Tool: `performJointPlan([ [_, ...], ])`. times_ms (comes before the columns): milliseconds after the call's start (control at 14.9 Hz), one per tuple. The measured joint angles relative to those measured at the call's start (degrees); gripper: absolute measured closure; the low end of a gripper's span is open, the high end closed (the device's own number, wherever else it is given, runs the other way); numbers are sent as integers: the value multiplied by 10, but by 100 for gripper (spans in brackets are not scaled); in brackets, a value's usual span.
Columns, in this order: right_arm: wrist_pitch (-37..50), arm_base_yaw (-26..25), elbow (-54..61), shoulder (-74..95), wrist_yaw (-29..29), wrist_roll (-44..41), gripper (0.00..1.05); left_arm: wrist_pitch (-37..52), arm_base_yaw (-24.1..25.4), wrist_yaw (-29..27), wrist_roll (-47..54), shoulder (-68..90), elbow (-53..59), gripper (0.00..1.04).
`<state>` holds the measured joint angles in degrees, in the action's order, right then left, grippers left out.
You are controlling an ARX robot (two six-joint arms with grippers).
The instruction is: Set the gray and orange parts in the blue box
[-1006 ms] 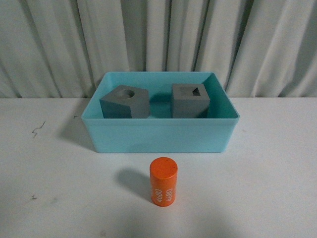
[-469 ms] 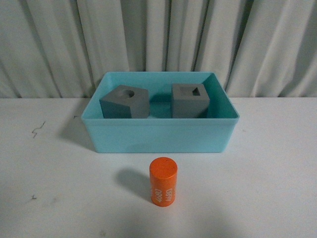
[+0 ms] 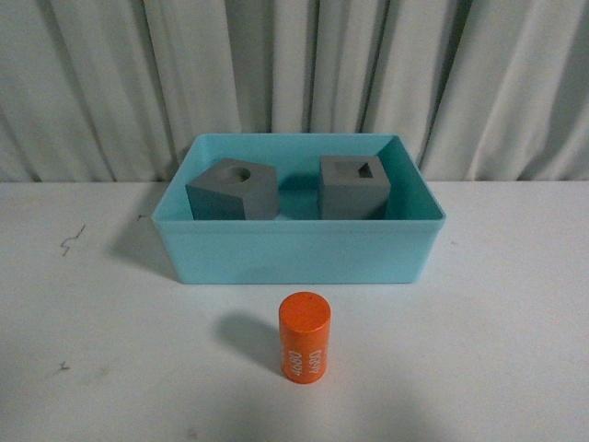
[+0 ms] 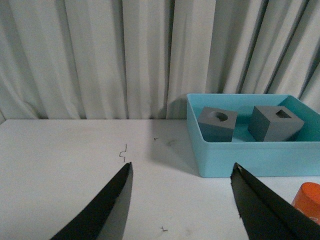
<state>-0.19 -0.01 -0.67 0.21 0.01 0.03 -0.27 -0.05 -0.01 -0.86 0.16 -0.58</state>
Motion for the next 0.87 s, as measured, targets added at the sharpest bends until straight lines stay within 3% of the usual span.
performJointPlan([
  [201,0,0,0,0,0,0,6,0,0,0,0,0,0,10],
  [268,0,0,0,0,0,0,6,0,0,0,0,0,0,6],
  [536,0,0,0,0,0,0,6,0,0,0,0,0,0,7],
  [603,-48,5,-12,10,23,10,6,0,0,0,0,0,0,7],
  [670,-147,-5,-63,102,58,37,6,0,0,-1,0,0,0,7],
  [737,-143,-97,-104,212,-1,30,6,1,0,0,1,0,0,7],
  [872,-66,-245,-173,353,-168,-66,6,0,0,0,0,0,0,7],
])
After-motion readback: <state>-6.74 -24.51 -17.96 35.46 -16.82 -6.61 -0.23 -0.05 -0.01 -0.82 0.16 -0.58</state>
